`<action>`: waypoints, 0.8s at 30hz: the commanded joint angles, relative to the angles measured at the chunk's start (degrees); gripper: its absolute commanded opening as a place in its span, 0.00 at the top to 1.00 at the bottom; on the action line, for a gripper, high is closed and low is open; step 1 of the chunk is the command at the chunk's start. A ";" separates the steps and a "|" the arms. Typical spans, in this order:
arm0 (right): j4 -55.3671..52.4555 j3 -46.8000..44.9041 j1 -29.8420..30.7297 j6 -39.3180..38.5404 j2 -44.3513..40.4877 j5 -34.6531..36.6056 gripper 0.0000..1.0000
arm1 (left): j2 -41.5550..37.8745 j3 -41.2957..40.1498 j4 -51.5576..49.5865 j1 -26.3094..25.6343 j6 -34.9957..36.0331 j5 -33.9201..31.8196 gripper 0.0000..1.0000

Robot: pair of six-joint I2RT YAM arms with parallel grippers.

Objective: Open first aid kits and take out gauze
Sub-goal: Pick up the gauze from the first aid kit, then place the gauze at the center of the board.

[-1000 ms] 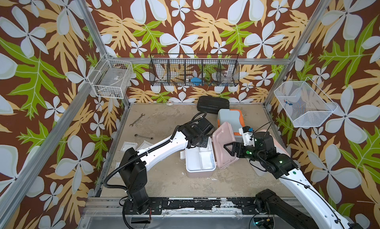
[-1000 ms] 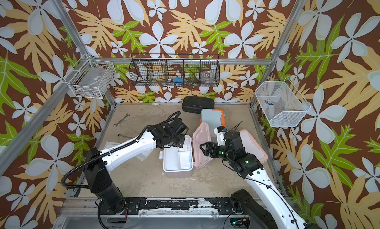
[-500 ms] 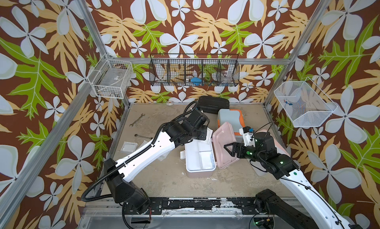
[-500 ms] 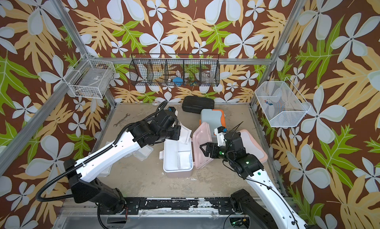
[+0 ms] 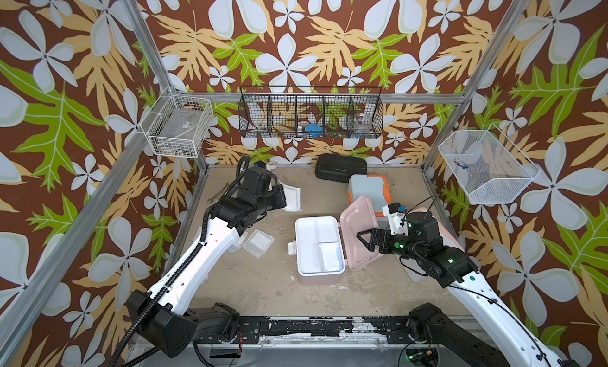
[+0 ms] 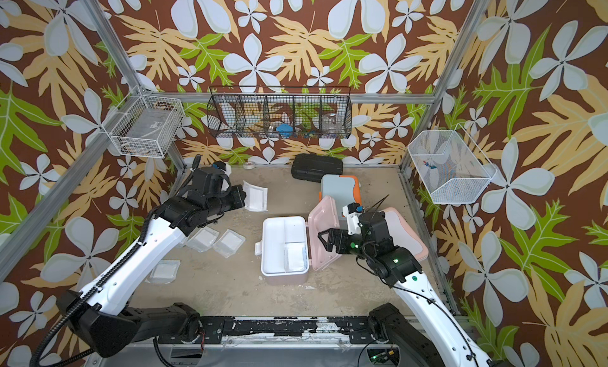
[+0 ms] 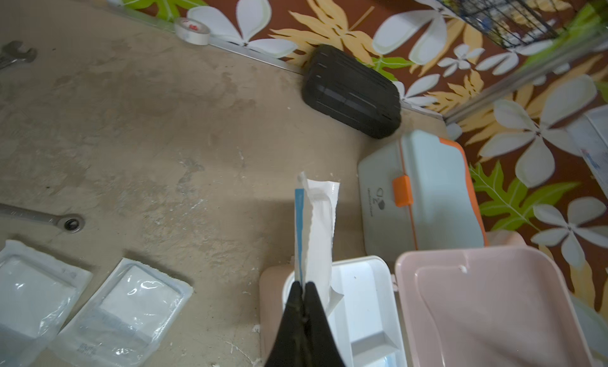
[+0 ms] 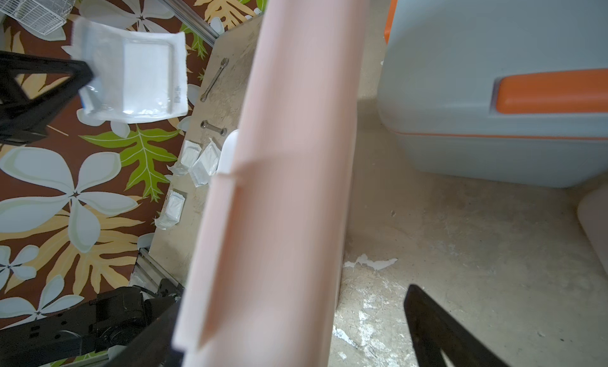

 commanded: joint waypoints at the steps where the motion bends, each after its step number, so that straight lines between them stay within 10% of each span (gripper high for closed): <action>1: 0.44 -0.41 0.04 -0.20 -0.09 -0.52 0.04 | 0.04 -5.14 12.34 5.76 -5.85 8.04 1.00; 24: 0.24 -0.34 0.05 -1.35 -0.26 -2.74 0.00 | 25.06 -16.02 37.15 30.15 -28.75 1.16 1.00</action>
